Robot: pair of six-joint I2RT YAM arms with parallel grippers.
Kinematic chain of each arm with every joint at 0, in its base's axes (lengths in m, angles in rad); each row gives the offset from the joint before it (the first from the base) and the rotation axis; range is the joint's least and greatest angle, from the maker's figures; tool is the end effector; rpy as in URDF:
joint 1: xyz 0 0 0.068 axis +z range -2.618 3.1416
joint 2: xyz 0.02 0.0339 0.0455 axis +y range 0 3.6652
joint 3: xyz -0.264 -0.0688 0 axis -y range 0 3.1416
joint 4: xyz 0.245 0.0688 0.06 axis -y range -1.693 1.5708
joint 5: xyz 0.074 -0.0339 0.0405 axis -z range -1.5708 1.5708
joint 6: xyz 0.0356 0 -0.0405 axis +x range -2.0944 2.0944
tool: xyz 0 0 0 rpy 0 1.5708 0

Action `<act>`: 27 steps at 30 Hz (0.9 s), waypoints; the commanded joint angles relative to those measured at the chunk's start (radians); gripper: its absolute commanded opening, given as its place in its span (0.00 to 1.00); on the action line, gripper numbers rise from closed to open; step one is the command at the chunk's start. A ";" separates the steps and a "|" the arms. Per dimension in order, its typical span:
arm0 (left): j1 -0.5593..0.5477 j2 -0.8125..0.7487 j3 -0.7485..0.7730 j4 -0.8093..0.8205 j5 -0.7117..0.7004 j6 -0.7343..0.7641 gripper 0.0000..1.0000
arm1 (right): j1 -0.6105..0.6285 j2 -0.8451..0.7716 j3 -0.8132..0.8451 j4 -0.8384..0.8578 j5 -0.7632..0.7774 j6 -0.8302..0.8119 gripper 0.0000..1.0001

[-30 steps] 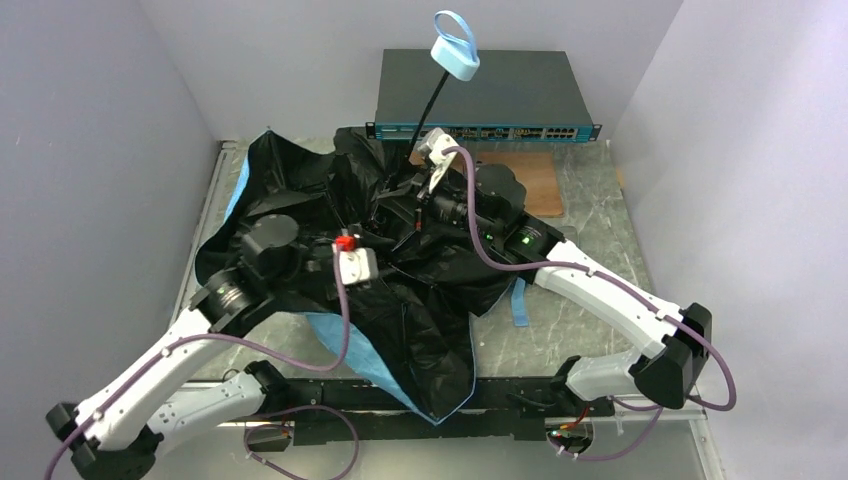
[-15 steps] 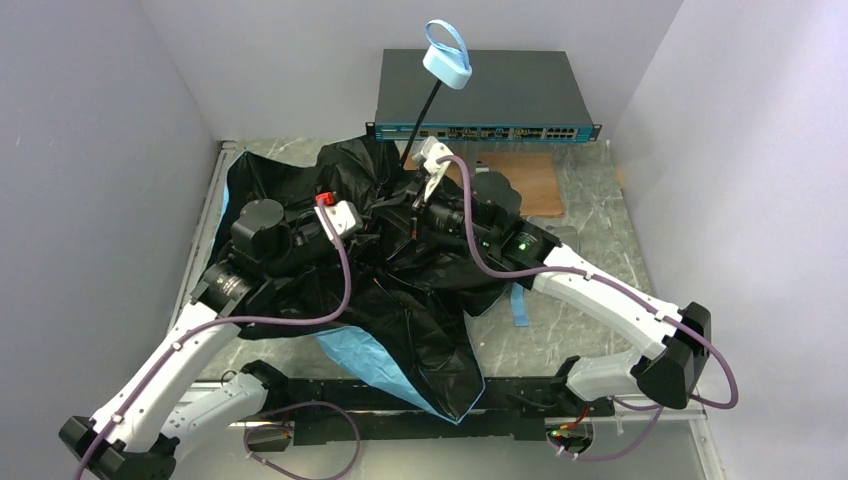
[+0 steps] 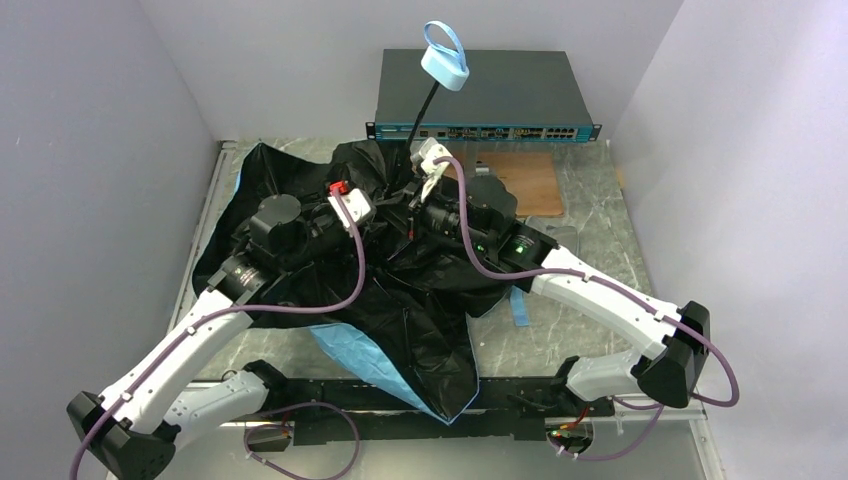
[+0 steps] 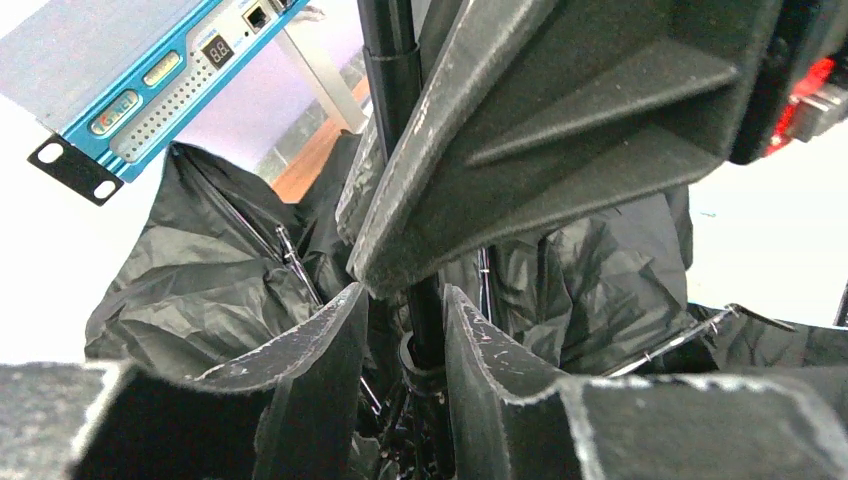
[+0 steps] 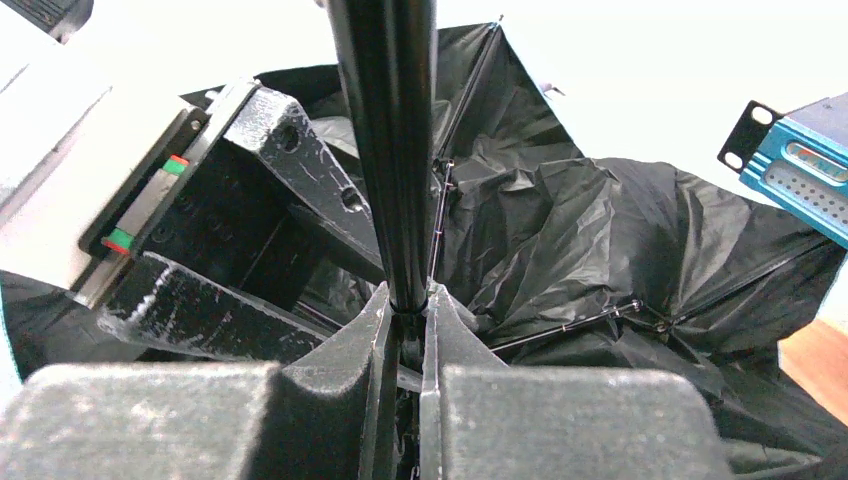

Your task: Open the umbrella

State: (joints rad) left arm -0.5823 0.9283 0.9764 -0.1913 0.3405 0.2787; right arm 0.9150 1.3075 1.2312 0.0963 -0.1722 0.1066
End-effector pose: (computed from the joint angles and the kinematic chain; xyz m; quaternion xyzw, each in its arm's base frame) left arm 0.1689 -0.1255 0.3812 0.4117 0.6307 -0.2242 0.6185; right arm 0.1837 0.2488 0.4117 -0.3307 0.6171 0.4003 0.5912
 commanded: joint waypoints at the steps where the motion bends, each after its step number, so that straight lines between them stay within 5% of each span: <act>1: -0.023 0.011 0.027 0.074 -0.104 -0.008 0.40 | 0.019 -0.011 0.060 0.067 0.011 0.057 0.00; 10: 0.004 0.029 -0.025 -0.001 -0.148 -0.009 0.37 | 0.018 -0.013 0.093 0.055 0.035 0.051 0.00; 17: 0.076 0.009 -0.160 -0.077 -0.114 0.073 0.53 | 0.000 -0.013 0.184 0.053 -0.001 0.058 0.00; 27: 0.159 0.010 -0.261 -0.111 -0.117 0.116 0.61 | -0.004 0.004 0.282 0.085 0.002 0.050 0.00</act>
State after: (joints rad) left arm -0.5026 0.8982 0.8028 -0.0525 0.3603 0.2974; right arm 0.9257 1.4017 1.3376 -0.0681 -0.1650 0.1452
